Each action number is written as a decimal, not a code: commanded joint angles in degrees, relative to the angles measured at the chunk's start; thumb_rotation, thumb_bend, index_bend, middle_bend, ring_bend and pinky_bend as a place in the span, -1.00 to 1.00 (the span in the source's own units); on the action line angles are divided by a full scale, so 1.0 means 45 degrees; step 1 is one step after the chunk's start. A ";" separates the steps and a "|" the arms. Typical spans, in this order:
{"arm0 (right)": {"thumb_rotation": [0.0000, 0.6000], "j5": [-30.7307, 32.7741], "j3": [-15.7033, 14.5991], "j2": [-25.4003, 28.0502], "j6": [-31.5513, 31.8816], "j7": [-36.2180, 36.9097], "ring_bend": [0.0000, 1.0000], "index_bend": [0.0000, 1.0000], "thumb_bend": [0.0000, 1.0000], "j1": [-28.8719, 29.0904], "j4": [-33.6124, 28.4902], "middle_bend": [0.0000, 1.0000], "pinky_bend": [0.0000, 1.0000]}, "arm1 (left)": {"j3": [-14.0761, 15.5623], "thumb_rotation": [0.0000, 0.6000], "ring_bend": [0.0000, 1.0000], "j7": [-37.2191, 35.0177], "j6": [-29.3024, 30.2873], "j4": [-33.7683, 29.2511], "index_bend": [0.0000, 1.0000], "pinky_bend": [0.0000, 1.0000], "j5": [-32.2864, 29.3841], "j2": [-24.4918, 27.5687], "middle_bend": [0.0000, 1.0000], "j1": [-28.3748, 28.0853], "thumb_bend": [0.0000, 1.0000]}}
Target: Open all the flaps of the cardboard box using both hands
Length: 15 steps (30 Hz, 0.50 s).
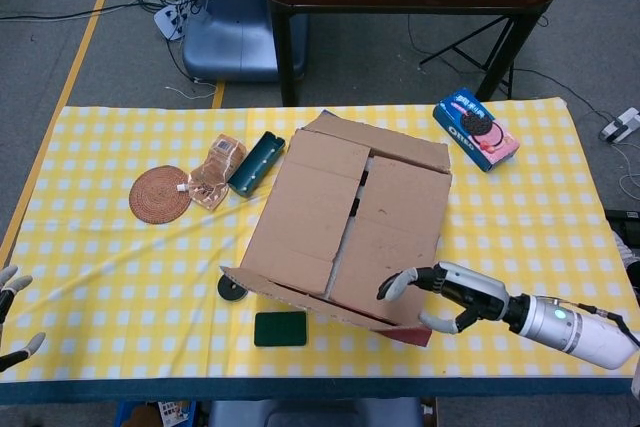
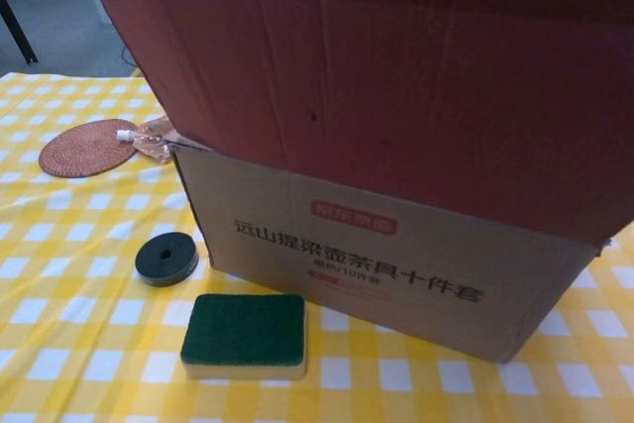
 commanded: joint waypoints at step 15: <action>1.00 0.2247 -0.0169 0.0997 -0.0850 -0.5055 -0.68 -0.37 -0.67 -0.0490 -0.1196 -0.49 -0.83 | -0.0252 1.00 -0.87 -0.0061 -0.0490 0.0016 -0.44 -1.00 0.0324 0.0239 -0.71 -0.0596 -0.73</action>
